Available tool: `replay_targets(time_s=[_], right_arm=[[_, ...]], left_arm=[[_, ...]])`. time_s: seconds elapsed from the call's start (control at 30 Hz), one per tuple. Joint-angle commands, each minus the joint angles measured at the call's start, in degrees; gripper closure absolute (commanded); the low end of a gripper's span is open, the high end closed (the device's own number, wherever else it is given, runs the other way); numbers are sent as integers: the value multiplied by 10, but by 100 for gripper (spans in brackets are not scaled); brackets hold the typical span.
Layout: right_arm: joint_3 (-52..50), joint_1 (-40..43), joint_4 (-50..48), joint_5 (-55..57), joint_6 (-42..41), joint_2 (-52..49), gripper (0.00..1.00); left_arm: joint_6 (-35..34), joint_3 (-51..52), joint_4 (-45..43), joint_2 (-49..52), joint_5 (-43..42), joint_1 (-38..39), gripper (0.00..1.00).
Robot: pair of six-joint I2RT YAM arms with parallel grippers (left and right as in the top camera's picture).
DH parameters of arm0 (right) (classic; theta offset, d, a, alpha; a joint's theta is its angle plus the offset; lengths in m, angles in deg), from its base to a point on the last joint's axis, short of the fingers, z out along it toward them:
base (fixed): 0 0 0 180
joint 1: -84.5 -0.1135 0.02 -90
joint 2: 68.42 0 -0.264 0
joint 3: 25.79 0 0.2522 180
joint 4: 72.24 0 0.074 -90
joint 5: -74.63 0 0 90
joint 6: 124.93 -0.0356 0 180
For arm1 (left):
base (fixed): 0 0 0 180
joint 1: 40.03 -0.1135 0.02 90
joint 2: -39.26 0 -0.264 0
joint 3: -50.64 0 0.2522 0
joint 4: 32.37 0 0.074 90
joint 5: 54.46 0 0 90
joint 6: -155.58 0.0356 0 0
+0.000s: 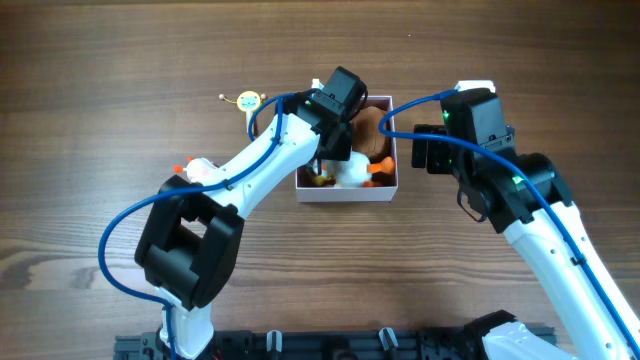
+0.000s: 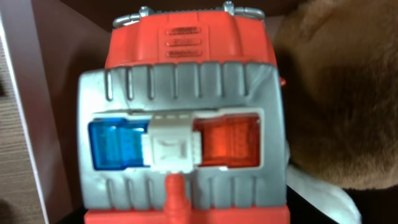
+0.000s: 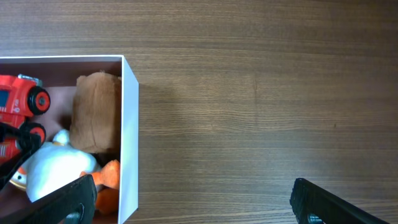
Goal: Pack container
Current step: 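Carry the red fire truck into the box with the left gripper, then lower the fire truck into the box's left side and open left gripper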
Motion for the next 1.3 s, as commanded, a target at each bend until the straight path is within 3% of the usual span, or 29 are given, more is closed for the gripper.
replay_targets(time_s=[0.0,0.5,0.7,0.87,1.03,1.13,1.2,1.27], right_arm=[[12,2,-2,3,-7,3,1],[12,2,-2,3,-7,3,0],[12,2,-2,3,-7,3,0],[12,2,-2,3,-7,3,1],[12,2,-2,3,-7,3,1],[12,2,-2,3,-7,3,1],[12,2,-2,3,-7,3,1],[12,2,-2,3,-7,3,0]], left_arm=[[-15,-8,-5,4,28,1,39],[-27,-8,-12,21,48,-1,34],[-27,-8,-12,21,47,-2,24],[-27,-8,-12,21,47,-2,22],[-26,-14,-18,11,47,-2,28],[-25,-16,-18,-9,48,-2,45],[-25,-17,-18,-24,48,-2,53],[-25,-17,-18,-40,55,-2,54]])
